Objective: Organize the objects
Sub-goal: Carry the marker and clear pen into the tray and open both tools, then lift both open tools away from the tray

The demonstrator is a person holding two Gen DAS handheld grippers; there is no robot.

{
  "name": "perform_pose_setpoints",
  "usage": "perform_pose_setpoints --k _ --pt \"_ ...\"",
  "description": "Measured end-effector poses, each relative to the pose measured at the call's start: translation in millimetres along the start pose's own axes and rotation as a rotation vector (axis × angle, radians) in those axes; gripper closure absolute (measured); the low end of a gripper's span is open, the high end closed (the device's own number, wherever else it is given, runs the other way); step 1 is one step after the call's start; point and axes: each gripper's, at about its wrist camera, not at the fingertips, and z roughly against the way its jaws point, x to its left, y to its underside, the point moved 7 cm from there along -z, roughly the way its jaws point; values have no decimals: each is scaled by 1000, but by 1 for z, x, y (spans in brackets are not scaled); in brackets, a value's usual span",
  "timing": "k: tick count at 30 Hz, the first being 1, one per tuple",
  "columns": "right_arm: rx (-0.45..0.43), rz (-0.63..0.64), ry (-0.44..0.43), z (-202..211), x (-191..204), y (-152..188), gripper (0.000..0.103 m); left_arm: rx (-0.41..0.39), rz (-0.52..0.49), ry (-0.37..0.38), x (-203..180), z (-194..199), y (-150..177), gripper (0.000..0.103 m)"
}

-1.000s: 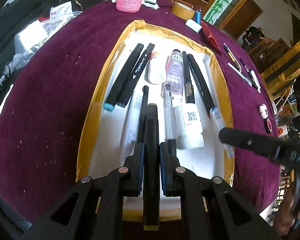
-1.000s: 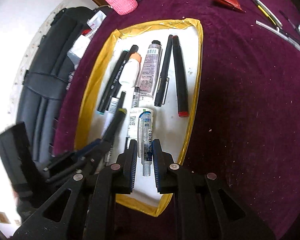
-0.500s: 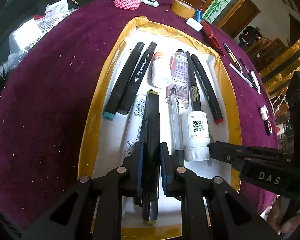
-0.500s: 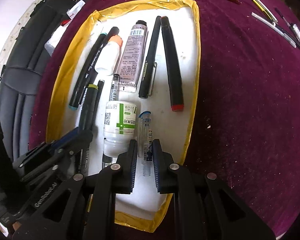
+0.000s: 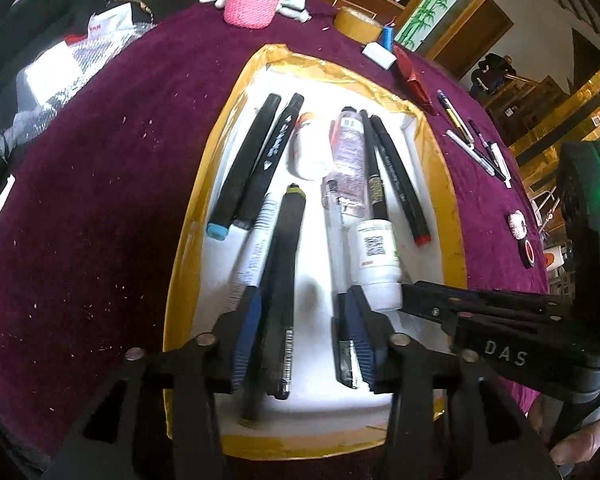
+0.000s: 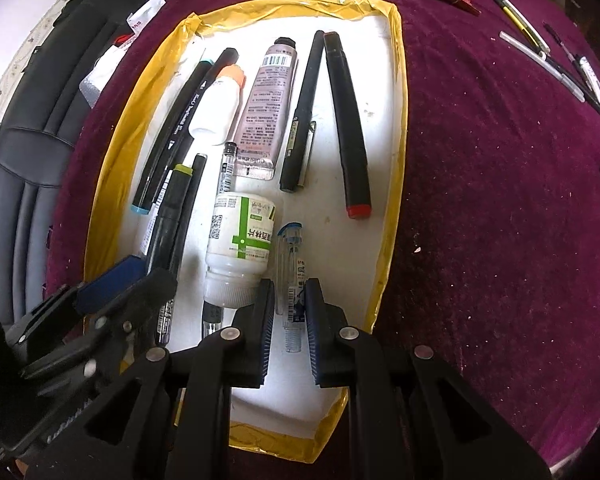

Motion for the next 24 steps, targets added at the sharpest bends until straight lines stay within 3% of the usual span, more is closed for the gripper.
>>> perform_pose_setpoints --k 15,24 --pt "-137 54 16 44 -8 5 76 -19 2 -27 -19 18 -3 56" --pt "-200 66 9 58 0 5 73 -120 -110 -153 -40 46 -12 55"
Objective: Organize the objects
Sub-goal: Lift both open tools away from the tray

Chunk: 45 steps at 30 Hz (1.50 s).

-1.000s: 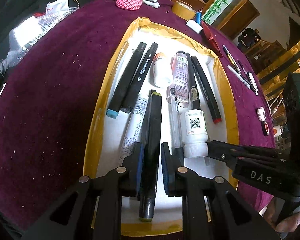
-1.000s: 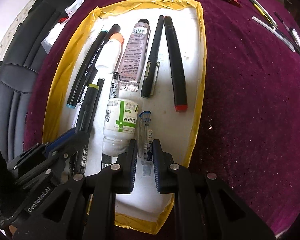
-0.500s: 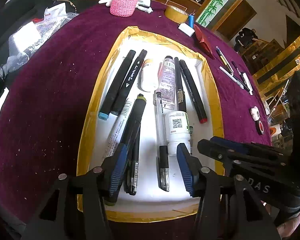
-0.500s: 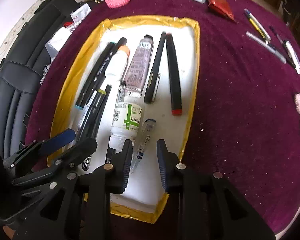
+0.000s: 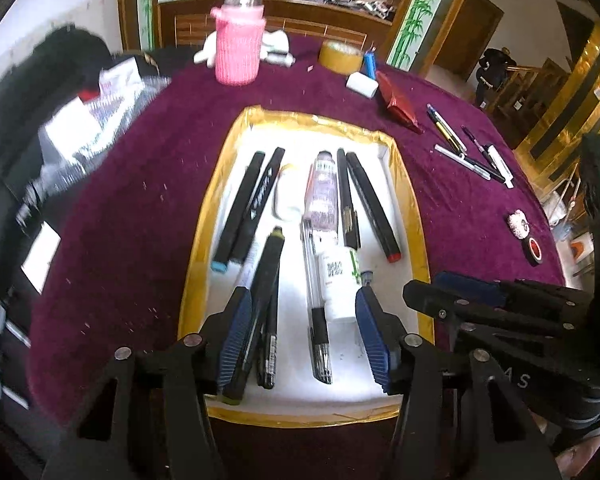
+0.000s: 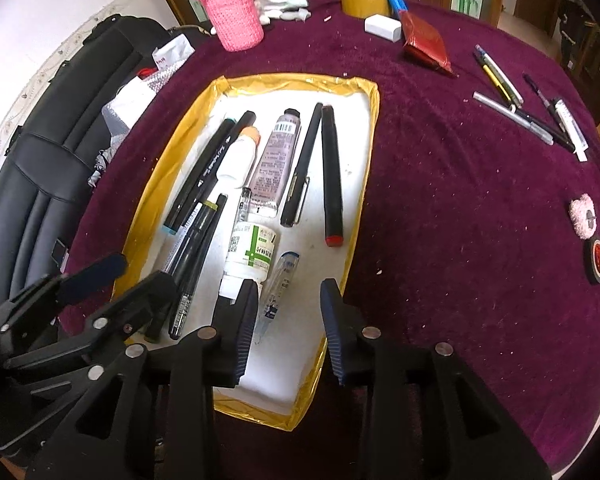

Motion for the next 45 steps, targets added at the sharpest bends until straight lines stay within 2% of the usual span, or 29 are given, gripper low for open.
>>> perform_pose_setpoints --k 8,17,31,45 --pt "-31 -23 -3 11 -14 -1 72 -74 -76 -93 -14 16 -12 55" --pt "-60 -58 -7 23 -37 -1 72 -125 -134 -150 -37 28 -21 54" --pt "-65 -86 -33 35 -76 6 72 -134 -181 -204 -79 29 -19 54" --pt "-47 -88 -56 43 -127 19 72 -106 -172 -241 -130 18 -8 54"
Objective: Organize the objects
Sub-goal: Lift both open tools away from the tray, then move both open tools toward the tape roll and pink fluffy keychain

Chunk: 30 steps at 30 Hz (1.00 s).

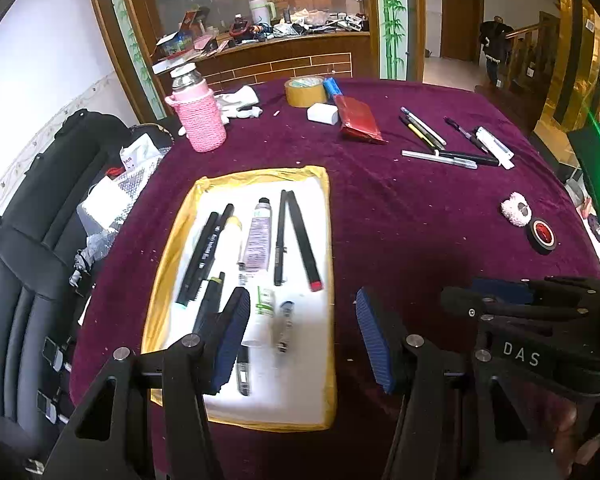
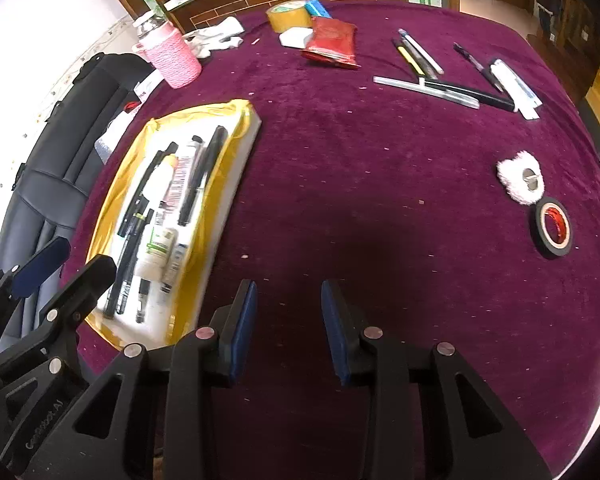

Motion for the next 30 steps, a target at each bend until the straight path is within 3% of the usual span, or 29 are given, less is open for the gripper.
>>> perform_pose_setpoints --k 19,26,30 --pt "-9 -143 35 26 -128 4 72 56 -50 39 -93 -11 -8 54" --pt "-69 -303 191 56 -238 7 72 78 -57 66 -106 -16 -6 54" --pt "-51 -371 218 57 -278 15 72 100 -50 73 -107 -21 -2 54"
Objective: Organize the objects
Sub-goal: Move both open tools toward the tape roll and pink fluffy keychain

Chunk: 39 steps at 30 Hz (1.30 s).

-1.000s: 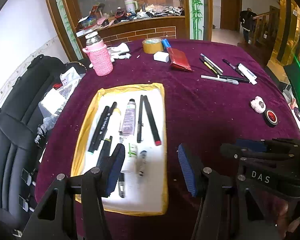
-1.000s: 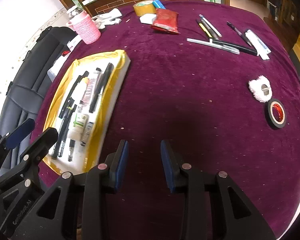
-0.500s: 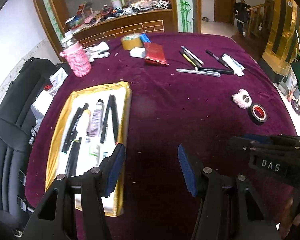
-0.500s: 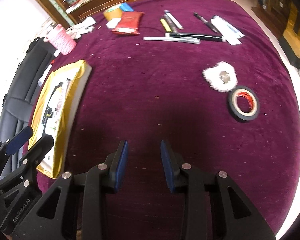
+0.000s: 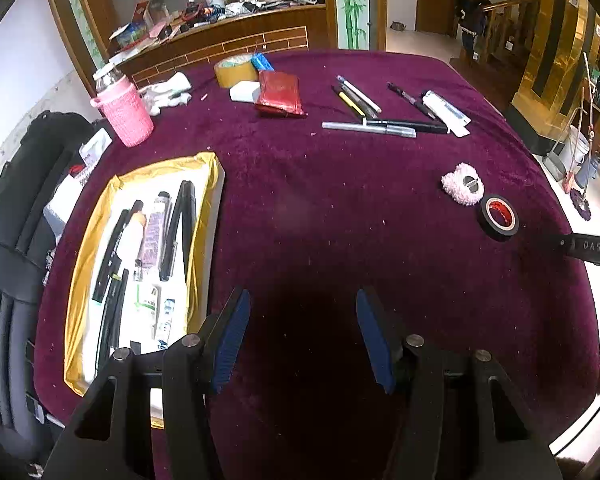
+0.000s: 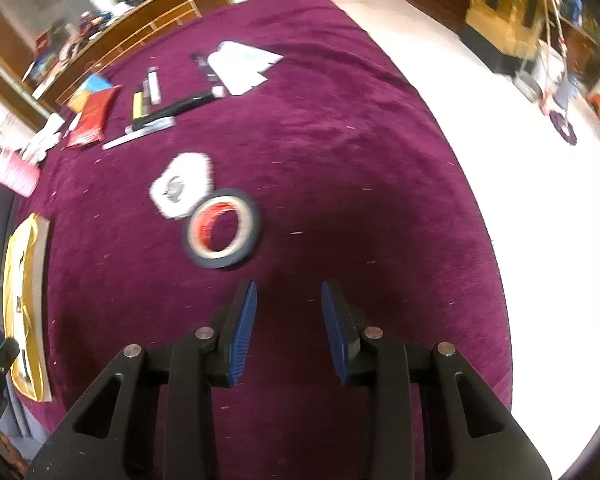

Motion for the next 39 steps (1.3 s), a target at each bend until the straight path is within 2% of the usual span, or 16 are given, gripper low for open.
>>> perform_pose_setpoints --k 5,7,12,18,20,28,29,31,33,35,39 --pt "-5 2 -94 -6 10 -21 71 27 7 10 -1 -3 9 54" --pt "-16 29 -87 -11 18 -30 66 24 8 8 0 0 11 54" --pt "-10 45 -79 -24 24 -44 64 29 41 0 11 4 20 54" --pt "45 60 -80 -47 30 -45 64 42 96 -9 27 4 28 54" --pt "63 74 -68 -54 33 -42 63 38 105 -7 29 5 29 54" --pt "27 214 67 -58 45 -42 62 55 103 52 15 -2 25 54" --pt "27 220 71 -58 45 -41 62 59 101 61 11 -4 23 54" --pt "30 219 71 -58 42 -41 71 63 91 71 6 -7 21 54" --pt "41 222 53 -56 37 -41 82 71 85 88 -1 -12 19 54" --pt "62 205 28 -52 28 -37 84 80 76 106 -9 -18 16 54" --pt "73 187 33 -43 16 -25 84 91 46 157 -29 -33 5 54"
